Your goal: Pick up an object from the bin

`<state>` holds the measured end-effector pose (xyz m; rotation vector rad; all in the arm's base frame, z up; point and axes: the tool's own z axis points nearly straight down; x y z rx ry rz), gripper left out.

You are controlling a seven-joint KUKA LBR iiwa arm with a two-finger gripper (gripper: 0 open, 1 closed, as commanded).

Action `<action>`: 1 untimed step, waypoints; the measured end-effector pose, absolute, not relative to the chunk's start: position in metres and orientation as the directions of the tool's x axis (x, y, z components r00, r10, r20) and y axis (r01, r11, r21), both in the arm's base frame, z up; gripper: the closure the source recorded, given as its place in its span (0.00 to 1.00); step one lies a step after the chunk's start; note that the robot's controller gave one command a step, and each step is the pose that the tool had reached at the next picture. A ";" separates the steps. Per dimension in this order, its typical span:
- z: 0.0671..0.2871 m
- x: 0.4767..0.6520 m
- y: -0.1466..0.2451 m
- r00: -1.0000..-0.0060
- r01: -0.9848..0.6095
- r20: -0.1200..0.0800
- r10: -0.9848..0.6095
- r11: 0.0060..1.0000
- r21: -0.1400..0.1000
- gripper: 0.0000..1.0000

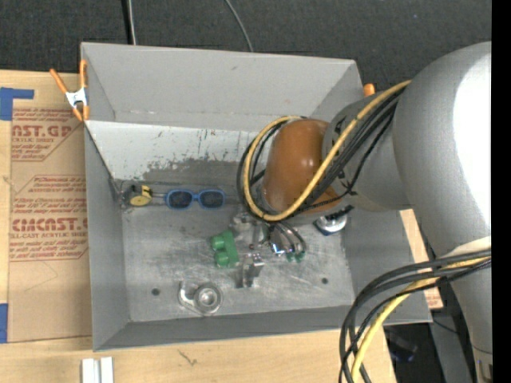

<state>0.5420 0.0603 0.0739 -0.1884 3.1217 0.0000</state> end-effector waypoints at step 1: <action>0.078 0.556 0.119 -0.977 -0.211 -0.005 -0.211 0.977 0.002 0.00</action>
Offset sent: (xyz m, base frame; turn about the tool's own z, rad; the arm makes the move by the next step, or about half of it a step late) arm 0.0129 0.0553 0.0035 -0.0889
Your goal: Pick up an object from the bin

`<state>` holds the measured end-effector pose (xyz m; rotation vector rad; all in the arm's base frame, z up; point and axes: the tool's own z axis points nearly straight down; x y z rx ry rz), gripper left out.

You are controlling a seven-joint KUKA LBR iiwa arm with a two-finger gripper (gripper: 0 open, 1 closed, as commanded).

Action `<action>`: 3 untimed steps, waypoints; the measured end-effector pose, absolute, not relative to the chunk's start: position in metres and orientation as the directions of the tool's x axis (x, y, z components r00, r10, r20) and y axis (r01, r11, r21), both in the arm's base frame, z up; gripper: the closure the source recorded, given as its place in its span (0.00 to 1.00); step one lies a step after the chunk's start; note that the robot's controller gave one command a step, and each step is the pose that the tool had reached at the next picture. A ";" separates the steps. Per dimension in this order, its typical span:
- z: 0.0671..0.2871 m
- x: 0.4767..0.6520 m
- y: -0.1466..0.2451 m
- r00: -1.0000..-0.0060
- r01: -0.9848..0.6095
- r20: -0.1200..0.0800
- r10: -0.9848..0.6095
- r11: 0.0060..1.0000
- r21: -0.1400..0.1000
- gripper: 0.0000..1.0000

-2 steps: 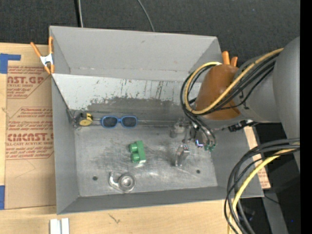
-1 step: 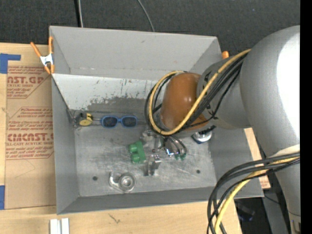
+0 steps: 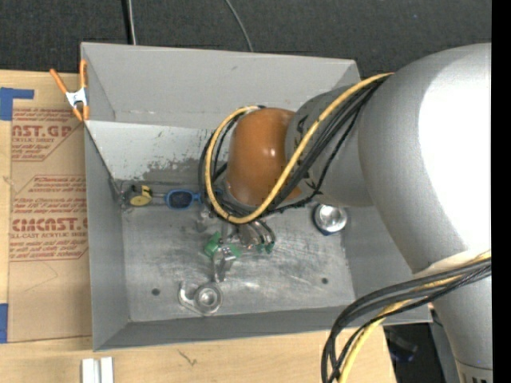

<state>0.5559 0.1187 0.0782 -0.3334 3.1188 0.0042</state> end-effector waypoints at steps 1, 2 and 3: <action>0.079 0.556 0.117 -0.978 -0.209 -0.004 -0.209 0.978 0.001 1.00; 0.078 0.555 0.117 -0.978 -0.210 -0.002 -0.210 0.978 0.000 0.00; 0.105 0.482 0.096 -0.972 -0.234 0.005 -0.234 0.972 0.000 0.00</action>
Offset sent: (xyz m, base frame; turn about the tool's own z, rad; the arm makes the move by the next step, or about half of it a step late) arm 0.0000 0.0000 0.0000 0.0000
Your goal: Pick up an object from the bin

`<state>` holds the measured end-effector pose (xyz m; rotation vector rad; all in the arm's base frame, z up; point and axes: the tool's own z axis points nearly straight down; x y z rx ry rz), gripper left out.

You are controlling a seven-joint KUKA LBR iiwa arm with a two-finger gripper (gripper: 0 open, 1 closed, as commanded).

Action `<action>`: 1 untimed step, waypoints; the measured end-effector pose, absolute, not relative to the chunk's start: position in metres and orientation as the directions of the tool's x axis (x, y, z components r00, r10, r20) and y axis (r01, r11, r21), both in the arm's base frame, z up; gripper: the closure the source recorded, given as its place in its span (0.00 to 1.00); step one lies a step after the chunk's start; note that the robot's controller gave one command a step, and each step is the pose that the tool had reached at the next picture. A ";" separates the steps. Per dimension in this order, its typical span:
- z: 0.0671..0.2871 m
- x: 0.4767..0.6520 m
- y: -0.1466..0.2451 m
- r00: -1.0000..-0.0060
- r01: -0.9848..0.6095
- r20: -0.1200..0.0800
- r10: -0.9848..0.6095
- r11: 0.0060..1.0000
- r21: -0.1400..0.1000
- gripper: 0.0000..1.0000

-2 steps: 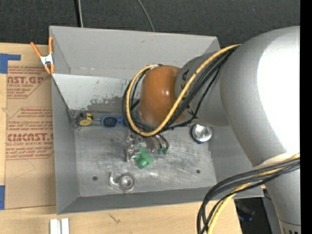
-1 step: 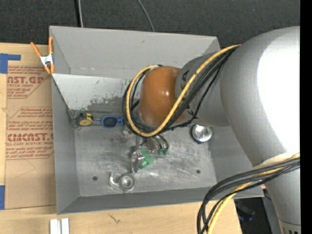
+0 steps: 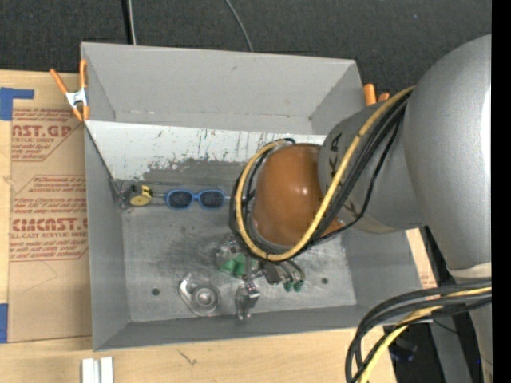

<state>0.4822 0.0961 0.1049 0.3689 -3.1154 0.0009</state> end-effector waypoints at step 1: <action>0.084 0.490 0.035 -0.907 -0.421 -0.001 -0.421 0.907 -0.001 0.00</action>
Offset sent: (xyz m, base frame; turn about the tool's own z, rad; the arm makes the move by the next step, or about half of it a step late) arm 0.0071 -0.0600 -0.0202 -0.2007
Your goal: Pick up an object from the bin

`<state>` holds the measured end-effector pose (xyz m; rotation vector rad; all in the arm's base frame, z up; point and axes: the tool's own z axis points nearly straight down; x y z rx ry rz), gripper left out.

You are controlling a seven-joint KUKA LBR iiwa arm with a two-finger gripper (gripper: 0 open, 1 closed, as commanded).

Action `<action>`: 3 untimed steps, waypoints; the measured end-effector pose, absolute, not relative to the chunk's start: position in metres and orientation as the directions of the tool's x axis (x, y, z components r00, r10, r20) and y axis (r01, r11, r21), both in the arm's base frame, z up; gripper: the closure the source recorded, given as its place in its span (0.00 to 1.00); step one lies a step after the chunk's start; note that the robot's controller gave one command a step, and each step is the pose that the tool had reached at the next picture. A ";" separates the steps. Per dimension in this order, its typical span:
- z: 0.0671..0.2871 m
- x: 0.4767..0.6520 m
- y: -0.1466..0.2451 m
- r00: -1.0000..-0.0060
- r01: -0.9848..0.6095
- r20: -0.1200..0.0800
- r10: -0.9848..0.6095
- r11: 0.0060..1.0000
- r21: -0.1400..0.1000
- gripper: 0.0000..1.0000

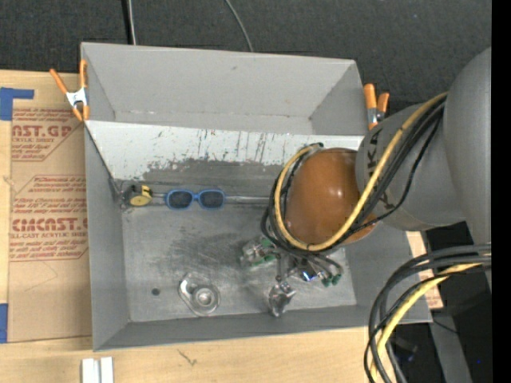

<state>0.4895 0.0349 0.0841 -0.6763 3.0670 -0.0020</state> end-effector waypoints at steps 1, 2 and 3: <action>0.076 0.493 0.133 -0.899 -0.439 -0.008 -0.439 0.899 0.001 0.00; 0.077 0.494 0.130 -0.901 -0.435 -0.004 -0.435 0.901 0.000 1.00; 0.075 0.492 0.129 -0.901 -0.434 -0.003 -0.434 0.901 0.000 0.00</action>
Offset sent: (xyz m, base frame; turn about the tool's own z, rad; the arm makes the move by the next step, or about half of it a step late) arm 0.0026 0.0931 -0.0100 -0.0141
